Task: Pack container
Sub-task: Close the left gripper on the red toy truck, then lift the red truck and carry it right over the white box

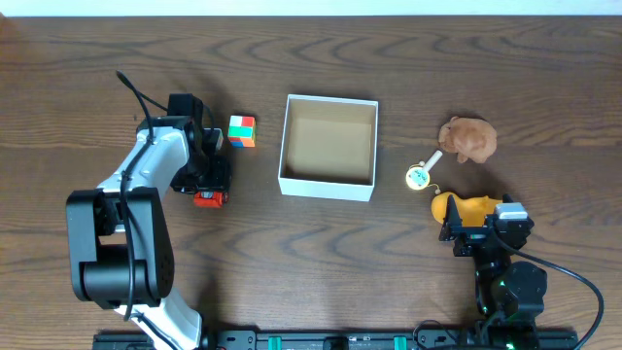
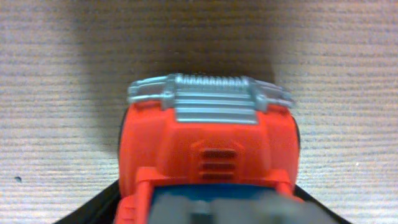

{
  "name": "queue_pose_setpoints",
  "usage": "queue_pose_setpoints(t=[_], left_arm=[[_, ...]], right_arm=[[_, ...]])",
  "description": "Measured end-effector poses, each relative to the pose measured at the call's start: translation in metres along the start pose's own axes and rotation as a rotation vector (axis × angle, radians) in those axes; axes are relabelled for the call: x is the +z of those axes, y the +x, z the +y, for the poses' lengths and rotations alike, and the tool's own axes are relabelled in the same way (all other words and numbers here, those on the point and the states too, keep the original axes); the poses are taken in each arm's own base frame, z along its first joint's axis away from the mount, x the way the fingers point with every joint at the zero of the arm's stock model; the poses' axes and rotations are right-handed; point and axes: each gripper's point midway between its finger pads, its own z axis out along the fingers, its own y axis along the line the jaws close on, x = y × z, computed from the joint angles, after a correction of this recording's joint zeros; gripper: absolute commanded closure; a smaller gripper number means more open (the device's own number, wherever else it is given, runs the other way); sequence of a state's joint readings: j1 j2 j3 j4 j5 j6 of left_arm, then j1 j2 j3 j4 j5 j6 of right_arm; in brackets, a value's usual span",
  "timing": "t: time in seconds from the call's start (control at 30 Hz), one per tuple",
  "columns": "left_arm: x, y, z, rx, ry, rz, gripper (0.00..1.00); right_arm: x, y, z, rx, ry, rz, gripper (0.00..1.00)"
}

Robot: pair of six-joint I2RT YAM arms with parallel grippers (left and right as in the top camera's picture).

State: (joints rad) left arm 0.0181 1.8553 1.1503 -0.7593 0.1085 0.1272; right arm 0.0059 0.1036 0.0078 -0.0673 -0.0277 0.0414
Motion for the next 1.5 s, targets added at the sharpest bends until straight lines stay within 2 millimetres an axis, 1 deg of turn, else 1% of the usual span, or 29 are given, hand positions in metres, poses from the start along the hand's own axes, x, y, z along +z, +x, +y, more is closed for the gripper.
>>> queue_pose_setpoints(t=[0.1, 0.17, 0.2, 0.33, 0.43, 0.53, 0.6, 0.63, 0.73, 0.83, 0.9, 0.97, 1.03, 1.13, 1.2, 1.27, 1.33, 1.5], left_arm=[[0.000, 0.000, 0.000, 0.002, 0.000, -0.001, 0.44], [0.000, 0.000, 0.000, 0.002, 0.000, -0.002, 0.46], [0.000, -0.001, 0.000, 0.002, 0.000, -0.003, 0.51], [-0.002, -0.003, 0.000, 0.002, 0.001, -0.011, 0.64], [-0.006, -0.010, 0.000, 0.003, -0.001, -0.029, 0.66], [-0.017, -0.023, 0.000, 0.006, -0.003, -0.073, 0.66], [-0.031, -0.033, 0.000, 0.008, -0.006, -0.121, 0.67], [-0.038, -0.037, 0.000, 0.009, -0.008, -0.145, 0.69], [-0.069, -0.049, -0.001, 0.002, -0.011, -0.239, 0.76], [-0.106, -0.059, -0.003, -0.038, -0.005, -0.353, 0.77], [-0.134, -0.068, -0.008, -0.066, 0.018, -0.450, 0.77], [-0.162, -0.078, -0.017, -0.077, 0.058, -0.549, 0.77], [-0.190, -0.087, -0.033, -0.061, 0.111, -0.651, 0.77], [-0.222, -0.093, -0.065, -0.009, 0.184, -0.757, 0.78], [-0.235, -0.094, -0.087, 0.028, 0.228, -0.793, 0.78], [-0.241, -0.094, -0.108, 0.062, 0.268, -0.808, 0.79], [-0.239, -0.090, -0.127, 0.094, 0.295, -0.797, 0.79], [-0.230, -0.085, -0.154, 0.138, 0.335, -0.759, 0.80]], right_arm=[[0.000, 0.000, 0.000, 0.000, 0.000, 0.000, 0.01], [0.000, 0.000, 0.000, 0.000, 0.000, 0.000, 0.01], [0.000, 0.000, 0.000, 0.000, 0.000, 0.000, 0.01], [0.000, 0.000, 0.000, 0.000, 0.000, 0.000, 0.01], [0.000, 0.000, 0.000, 0.000, 0.000, 0.000, 0.01], [0.000, 0.000, 0.000, 0.000, 0.000, 0.000, 0.01], [0.000, 0.000, 0.000, 0.000, 0.000, 0.000, 0.01], [0.000, 0.000, 0.000, 0.000, 0.000, 0.000, 0.01], [0.000, 0.000, 0.000, 0.000, 0.000, 0.000, 0.01], [0.000, 0.000, 0.000, 0.000, 0.000, 0.000, 0.01], [0.000, 0.000, 0.000, 0.000, 0.000, 0.000, 0.01], [0.000, 0.000, 0.000, 0.000, 0.000, 0.000, 0.01], [0.000, 0.000, 0.000, 0.000, 0.000, 0.000, 0.01], [0.000, 0.000, 0.000, 0.000, 0.000, 0.000, 0.01], [0.000, 0.000, 0.000, 0.000, 0.000, 0.000, 0.01], [0.000, 0.000, 0.000, 0.000, 0.000, 0.000, 0.01], [0.000, 0.000, 0.000, 0.000, 0.000, 0.000, 0.01], [0.000, 0.000, 0.000, 0.000, 0.000, 0.000, 0.01]])
